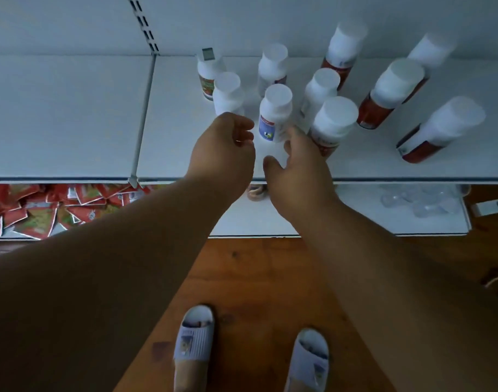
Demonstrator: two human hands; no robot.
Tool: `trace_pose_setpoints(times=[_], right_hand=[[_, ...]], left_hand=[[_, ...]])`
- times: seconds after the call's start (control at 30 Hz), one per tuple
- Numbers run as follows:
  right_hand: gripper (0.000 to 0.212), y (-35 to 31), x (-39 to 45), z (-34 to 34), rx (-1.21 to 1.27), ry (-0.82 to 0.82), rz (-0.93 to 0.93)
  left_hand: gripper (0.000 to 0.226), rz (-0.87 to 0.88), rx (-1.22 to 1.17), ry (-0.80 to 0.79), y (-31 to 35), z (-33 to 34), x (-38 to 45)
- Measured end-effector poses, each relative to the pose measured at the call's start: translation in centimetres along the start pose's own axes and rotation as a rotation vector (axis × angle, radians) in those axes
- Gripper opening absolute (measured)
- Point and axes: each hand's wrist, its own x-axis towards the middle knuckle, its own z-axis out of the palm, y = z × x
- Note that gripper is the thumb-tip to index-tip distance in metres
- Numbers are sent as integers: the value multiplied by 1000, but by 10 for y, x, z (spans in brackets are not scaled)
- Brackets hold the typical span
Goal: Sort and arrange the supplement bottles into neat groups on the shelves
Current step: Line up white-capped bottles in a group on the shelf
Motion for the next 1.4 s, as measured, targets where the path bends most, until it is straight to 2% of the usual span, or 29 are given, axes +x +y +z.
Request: trace_pose_setpoints(times=[0.1,0.27,0.43,0.5,0.6,0.73,0.9,1.03,1.17,1.4], right_hand=[[60,11,22,23,55,36,-14],[53,13,41,33,127,135,4],[43,1,3,14,57,188,0],[41,-12,-30,3,74,152,23],[37,-46,-82,-30,154,48,59],[33,-110,-144,-94,202,-60,33],[69,-197,-193,-177,167,-187,-103],[65,-261,-205,-226,143,-186,-191],[66,-312,-203,-251,138,-102,-277],[68,-341,-167,-273,129,-15,-264]], left_hand=[[41,-51,-47,-1,-5,17,21],[62,-48,-115,-107,-2,23,44],[38,-6,-6,-76,0,-5,12],[29,-39,-6,-75,8,-25,-17],[21,-99,-51,-114,32,-69,-68],[30,-159,-221,-167,84,-132,-137],[40,-99,-358,-210,161,-199,-211],[40,14,-453,-242,210,-243,-224],[38,137,-450,-266,251,-283,-210],[38,204,-340,-227,299,-292,-167]])
